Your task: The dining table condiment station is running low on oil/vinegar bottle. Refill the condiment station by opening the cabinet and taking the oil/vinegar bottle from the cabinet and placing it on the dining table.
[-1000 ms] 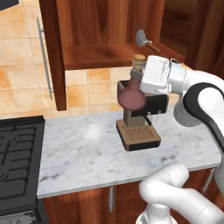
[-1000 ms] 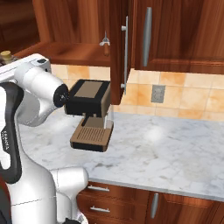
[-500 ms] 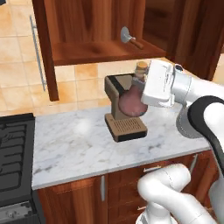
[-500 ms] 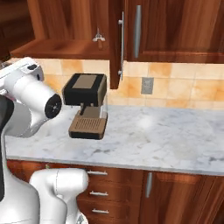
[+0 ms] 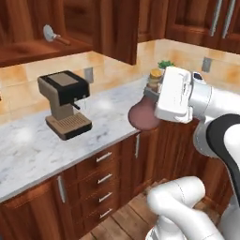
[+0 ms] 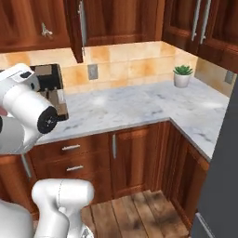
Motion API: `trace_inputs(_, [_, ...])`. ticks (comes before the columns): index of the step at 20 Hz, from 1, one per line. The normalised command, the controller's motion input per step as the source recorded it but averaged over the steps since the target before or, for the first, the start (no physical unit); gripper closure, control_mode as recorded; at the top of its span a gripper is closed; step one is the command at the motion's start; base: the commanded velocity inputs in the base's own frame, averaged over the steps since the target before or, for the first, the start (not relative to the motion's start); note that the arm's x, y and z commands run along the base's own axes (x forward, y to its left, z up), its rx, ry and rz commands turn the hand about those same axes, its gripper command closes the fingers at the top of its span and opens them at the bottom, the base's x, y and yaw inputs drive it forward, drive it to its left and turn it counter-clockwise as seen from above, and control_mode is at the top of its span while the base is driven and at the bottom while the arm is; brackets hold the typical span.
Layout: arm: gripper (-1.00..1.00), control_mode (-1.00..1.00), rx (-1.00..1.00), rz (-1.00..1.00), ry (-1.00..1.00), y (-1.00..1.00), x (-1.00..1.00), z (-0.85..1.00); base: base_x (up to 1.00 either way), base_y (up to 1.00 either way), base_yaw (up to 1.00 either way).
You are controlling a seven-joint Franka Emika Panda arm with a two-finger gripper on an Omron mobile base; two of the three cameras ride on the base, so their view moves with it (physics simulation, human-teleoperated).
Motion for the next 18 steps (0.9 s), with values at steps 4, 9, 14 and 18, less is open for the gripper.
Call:
trace_inputs(4, [1.0,1.0,0.0,0.0,0.0,0.0,0.0,0.0,-0.66,0.18,-0.79])
trace_inputs(9, [1.0,1.0,0.0,0.0,0.0,0.0,0.0,0.0,-0.22,0.27,-0.86])
trace_inputs(14, [1.0,1.0,0.0,0.0,0.0,0.0,0.0,0.0,0.0,0.31,-0.89])
trace_inputs(18, [1.0,1.0,0.0,0.0,0.0,0.0,0.0,0.0,0.0,0.24,-0.92])
